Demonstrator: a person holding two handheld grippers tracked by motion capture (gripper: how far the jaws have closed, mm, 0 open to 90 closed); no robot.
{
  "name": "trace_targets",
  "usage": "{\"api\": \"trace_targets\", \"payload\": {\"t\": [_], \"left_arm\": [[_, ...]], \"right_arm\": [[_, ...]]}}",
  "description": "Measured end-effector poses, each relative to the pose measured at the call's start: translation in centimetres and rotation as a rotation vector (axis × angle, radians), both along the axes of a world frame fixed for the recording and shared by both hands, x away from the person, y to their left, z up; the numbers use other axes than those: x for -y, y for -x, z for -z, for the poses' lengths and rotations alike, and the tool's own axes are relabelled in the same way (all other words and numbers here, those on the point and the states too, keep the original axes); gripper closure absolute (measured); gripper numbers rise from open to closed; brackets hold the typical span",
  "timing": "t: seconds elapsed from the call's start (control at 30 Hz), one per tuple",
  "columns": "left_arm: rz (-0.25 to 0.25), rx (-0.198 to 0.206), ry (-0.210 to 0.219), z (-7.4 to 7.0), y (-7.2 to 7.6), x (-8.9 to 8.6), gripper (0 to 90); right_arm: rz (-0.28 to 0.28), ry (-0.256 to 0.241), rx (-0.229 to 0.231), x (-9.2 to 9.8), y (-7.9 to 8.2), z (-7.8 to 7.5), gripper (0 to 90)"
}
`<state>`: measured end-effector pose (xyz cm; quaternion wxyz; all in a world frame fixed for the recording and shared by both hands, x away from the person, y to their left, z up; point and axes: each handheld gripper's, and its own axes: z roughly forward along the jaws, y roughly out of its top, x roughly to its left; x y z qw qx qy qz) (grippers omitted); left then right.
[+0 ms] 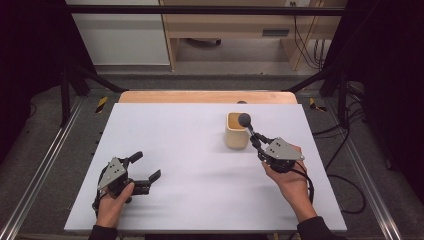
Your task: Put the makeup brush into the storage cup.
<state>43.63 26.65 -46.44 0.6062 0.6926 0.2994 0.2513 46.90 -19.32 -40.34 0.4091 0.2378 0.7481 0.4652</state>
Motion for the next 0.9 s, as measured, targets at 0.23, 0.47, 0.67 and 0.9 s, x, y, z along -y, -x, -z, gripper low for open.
{"api": "trace_targets", "payload": {"t": [0.23,0.47,0.67,0.9], "left_arm": [[-0.004,0.003,0.007,0.0,0.0,-0.3,4.0],[-0.005,0.003,0.006,0.0,0.1,-0.3,4.0],[-0.009,0.009,0.013,-0.1,0.1,-0.4,4.0],[-0.01,0.012,0.013,-0.1,0.1,-0.5,4.0]], "right_arm": [[0.003,-0.02,-0.006,-0.2,-0.4,-0.3,74.4],[0.003,-0.03,-0.01,-0.5,-0.9,-0.4,74.4],[0.014,-0.051,-0.017,-0.5,-1.3,-0.3,74.4],[0.024,-0.061,-0.021,-0.6,-1.6,-0.5,74.4]]}}
